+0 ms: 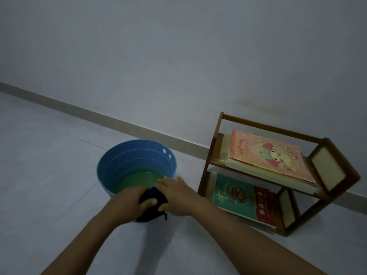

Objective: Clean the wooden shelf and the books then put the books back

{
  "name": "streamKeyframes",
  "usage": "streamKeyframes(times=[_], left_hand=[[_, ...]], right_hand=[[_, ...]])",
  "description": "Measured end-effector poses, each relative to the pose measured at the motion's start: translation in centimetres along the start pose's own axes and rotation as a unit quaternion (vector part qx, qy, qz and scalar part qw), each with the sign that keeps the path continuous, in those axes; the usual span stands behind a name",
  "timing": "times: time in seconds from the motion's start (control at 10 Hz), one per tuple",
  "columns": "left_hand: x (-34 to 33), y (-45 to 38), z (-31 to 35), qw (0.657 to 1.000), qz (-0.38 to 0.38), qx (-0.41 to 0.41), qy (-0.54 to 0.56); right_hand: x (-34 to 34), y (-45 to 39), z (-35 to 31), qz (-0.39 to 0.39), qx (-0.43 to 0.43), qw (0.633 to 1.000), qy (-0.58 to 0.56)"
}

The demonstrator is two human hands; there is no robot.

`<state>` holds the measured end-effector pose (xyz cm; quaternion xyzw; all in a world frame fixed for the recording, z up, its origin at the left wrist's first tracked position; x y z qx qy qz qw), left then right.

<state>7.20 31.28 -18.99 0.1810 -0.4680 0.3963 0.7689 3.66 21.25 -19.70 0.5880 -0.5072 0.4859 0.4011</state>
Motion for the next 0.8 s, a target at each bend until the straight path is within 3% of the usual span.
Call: streamKeyframes(times=[0.2,0.4,0.7,0.8], left_hand=[[-2.2,-1.5,-1.4,0.985,0.007,-0.007,-0.173],[-3.2,-2.3,-1.9,0.973,-0.004,-0.017,-0.231],[-2.3,-1.8,-0.1,0.977,-0.065,0.015,-0.203],[-0.1,-1.8,1.5,0.986,-0.089,0.034,-0.138]], right_hand=[[-0.6,-0.9,-1.3,0.052,-0.012,0.993,0.109],[0.0,-1.4,-1.5,0.091,-0.032,0.99,0.105],[-0.5,-1.3,-1.1,-0.002,-0.019,0.99,0.142],[1.5,-0.5,-0.5,-0.017,-0.049,0.997,0.057]])
Point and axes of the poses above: each hand's wrist, its own y-axis away from the middle knuckle, its own x-axis out of the back of the hand, z = x × y, the point moved 9 cm from there along -y, towards the middle knuckle, and after that the axes turned 7 degrees about z, right-handed, at the moved point
